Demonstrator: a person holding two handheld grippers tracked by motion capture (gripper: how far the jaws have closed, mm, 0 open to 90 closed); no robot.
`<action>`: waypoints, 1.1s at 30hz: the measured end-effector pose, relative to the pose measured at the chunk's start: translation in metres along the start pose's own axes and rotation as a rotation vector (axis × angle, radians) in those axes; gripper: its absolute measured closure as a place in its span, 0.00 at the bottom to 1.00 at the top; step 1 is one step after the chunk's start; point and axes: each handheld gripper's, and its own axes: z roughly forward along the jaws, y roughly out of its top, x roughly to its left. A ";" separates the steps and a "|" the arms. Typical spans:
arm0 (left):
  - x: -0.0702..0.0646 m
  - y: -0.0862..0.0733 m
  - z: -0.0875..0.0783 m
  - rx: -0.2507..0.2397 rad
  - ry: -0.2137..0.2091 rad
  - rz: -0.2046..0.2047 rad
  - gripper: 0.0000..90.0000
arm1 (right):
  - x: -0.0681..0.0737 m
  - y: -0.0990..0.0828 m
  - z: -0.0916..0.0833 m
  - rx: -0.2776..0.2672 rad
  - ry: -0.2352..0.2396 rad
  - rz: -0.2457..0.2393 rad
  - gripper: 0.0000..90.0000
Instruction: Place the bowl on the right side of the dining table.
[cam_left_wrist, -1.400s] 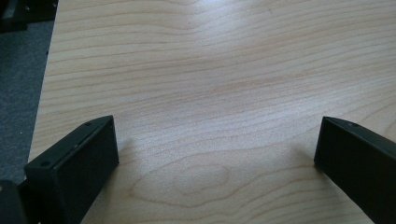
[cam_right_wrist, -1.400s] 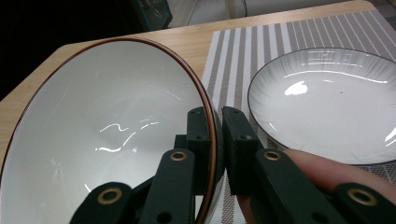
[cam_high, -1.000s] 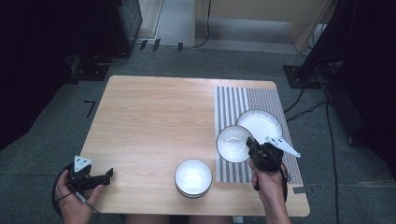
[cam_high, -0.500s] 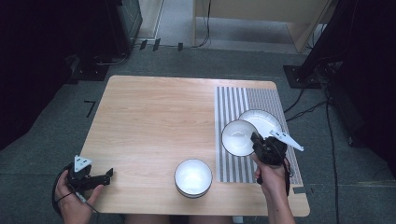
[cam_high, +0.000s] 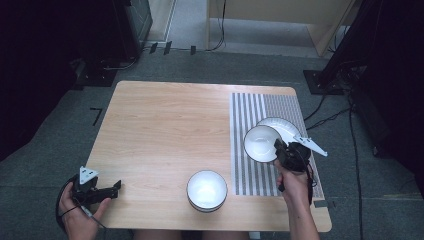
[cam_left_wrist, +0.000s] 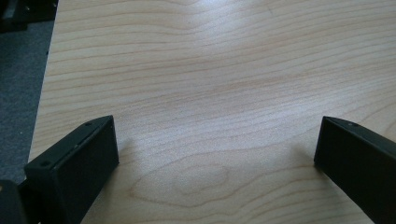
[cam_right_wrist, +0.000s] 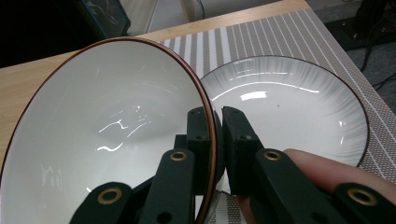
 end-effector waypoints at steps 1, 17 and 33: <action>0.000 0.000 0.000 0.000 0.000 0.000 0.00 | -0.002 0.000 0.001 0.001 -0.001 0.001 0.93; 0.000 0.000 0.000 0.000 0.000 0.000 0.00 | -0.020 0.001 0.017 0.011 -0.042 0.032 0.93; 0.000 0.000 0.000 0.000 0.000 0.000 0.00 | -0.032 0.003 0.032 0.031 -0.075 0.060 0.93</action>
